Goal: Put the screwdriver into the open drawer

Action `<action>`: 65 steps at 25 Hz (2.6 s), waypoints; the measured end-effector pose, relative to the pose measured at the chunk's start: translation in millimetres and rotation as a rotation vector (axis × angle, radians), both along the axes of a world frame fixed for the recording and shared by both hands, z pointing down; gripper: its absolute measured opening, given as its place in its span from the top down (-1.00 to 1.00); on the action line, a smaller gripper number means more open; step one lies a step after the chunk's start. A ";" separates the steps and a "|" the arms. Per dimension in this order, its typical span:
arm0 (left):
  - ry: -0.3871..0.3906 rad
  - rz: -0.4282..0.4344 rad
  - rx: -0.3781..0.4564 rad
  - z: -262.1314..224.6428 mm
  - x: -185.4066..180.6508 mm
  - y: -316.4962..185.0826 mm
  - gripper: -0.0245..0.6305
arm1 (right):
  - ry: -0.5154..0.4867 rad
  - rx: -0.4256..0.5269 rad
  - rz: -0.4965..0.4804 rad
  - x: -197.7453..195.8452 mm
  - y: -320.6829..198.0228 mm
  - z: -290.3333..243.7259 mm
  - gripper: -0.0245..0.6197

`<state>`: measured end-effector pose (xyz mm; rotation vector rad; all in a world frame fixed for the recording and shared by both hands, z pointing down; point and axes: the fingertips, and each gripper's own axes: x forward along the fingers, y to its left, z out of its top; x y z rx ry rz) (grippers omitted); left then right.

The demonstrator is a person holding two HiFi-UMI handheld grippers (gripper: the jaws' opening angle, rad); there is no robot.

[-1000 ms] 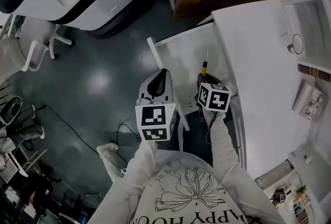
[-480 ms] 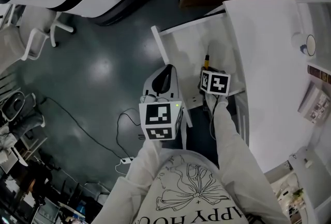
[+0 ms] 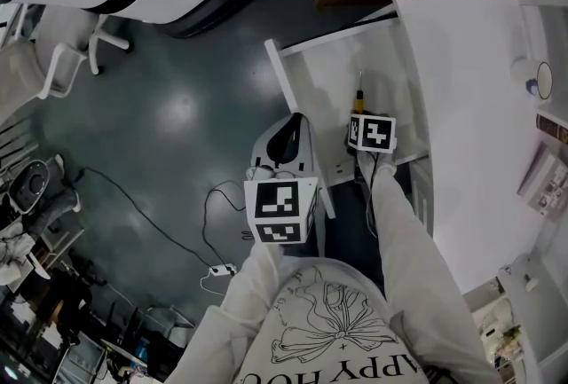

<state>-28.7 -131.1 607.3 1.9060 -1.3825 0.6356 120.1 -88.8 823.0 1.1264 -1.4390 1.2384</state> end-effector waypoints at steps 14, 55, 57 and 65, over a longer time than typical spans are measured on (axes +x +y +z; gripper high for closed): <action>0.006 -0.033 0.057 -25.5 -7.2 -5.3 0.91 | -0.067 0.177 0.003 -10.2 -24.2 -62.7 0.49; 0.021 -0.082 0.716 -344.5 -7.0 -41.7 0.91 | -0.202 1.245 0.090 5.8 -94.2 -542.7 0.87; 0.016 -0.084 0.723 -346.6 -8.3 -39.6 0.91 | -0.205 1.255 0.087 4.8 -93.3 -545.9 0.88; 0.011 -0.090 0.739 -353.1 -10.1 -33.5 0.91 | -0.197 1.278 0.080 5.4 -88.3 -553.4 0.88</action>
